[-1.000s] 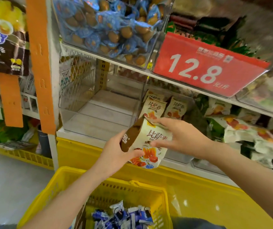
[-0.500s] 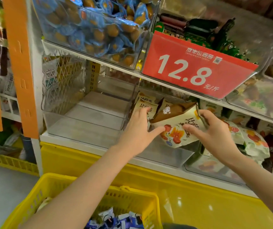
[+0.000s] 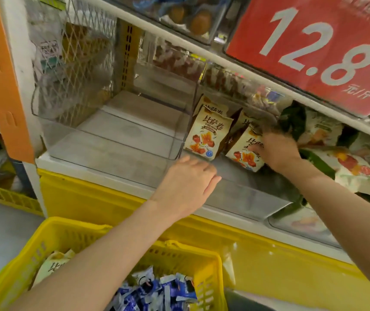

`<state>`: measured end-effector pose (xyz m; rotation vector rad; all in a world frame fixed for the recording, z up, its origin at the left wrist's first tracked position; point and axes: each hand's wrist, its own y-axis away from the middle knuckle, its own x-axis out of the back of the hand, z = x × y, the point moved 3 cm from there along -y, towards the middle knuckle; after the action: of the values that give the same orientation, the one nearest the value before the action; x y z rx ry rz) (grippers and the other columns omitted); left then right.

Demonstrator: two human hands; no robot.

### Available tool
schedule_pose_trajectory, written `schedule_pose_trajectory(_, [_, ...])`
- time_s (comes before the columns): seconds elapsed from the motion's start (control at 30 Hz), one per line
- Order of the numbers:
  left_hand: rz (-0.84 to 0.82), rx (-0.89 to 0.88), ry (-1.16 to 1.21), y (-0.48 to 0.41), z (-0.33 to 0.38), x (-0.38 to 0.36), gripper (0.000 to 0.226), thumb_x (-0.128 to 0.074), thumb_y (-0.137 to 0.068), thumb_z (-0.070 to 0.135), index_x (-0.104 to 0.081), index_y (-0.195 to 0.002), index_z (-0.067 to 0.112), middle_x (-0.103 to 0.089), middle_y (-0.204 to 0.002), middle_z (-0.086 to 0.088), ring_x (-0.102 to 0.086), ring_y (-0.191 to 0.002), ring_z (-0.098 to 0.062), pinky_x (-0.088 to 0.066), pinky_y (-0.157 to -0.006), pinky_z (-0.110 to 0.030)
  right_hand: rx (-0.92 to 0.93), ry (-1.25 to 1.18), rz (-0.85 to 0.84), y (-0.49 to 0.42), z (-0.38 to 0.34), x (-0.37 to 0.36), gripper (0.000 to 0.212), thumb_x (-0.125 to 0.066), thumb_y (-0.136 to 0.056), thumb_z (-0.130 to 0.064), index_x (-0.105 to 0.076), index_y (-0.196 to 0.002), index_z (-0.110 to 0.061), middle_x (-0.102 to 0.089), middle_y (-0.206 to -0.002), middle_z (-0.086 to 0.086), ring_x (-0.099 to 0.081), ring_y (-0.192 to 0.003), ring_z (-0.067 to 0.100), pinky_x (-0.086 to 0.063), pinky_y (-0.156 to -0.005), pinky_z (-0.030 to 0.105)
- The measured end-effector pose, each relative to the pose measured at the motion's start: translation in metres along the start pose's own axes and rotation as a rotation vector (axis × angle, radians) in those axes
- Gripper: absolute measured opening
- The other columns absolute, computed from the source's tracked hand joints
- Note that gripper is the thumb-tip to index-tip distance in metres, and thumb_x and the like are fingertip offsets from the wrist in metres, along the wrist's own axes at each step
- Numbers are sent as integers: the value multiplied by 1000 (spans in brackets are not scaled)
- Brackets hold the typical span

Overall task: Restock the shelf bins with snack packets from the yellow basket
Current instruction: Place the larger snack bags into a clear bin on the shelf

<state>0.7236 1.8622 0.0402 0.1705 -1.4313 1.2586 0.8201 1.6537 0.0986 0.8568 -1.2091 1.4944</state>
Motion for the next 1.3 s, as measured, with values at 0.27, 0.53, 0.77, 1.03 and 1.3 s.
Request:
schedule_pose_trajectory(0.27, [71,-52,-1,0,-5,-6,42,-29,-97,35,-67,-89,20,-68,-82,5,-62,-73,-10,-47,-73,-27,4,8,55,-47,4,-21,61,-63,-88,-23,-33,-139,-10,-41,-141,17,-42,-127,37,-36,-107,44])
schedule_pose_trajectory(0.53, [63,-49,10,1,-3,-5,41,-30,-97,34,-68,-89,19,-69,-81,4,-61,-71,-10,-48,-72,-27,65,-228,-59,-38,5,-32,51,-52,-94,-20,-30,-140,-17,-35,-145,11,-42,-127,32,-38,-104,42])
schedule_pose_trajectory(0.77, [23,26,41,-1,-1,1,35,-36,-96,35,-67,-88,20,-68,-78,4,-60,-69,-9,-48,-72,-27,1,-416,55,8,-17,0,54,-44,-97,-34,-24,-144,-17,-24,-152,9,-41,-131,30,-40,-104,43])
schedule_pose_trajectory(1.03, [-64,116,93,3,7,10,27,-43,-97,29,-63,-110,17,-66,-110,1,-57,-101,-14,-37,-92,-31,214,-359,-68,138,-47,13,48,-29,-97,-45,-35,-138,-21,-41,-143,2,-48,-123,23,-41,-98,37])
schedule_pose_trajectory(1.3, [-17,118,76,71,21,58,26,-43,-95,19,-59,-116,15,-61,-111,0,-56,-104,-13,-34,-89,-21,226,-370,32,203,-77,13,45,-39,-97,-37,-44,-133,-11,-47,-134,8,-41,-125,23,-33,-104,32])
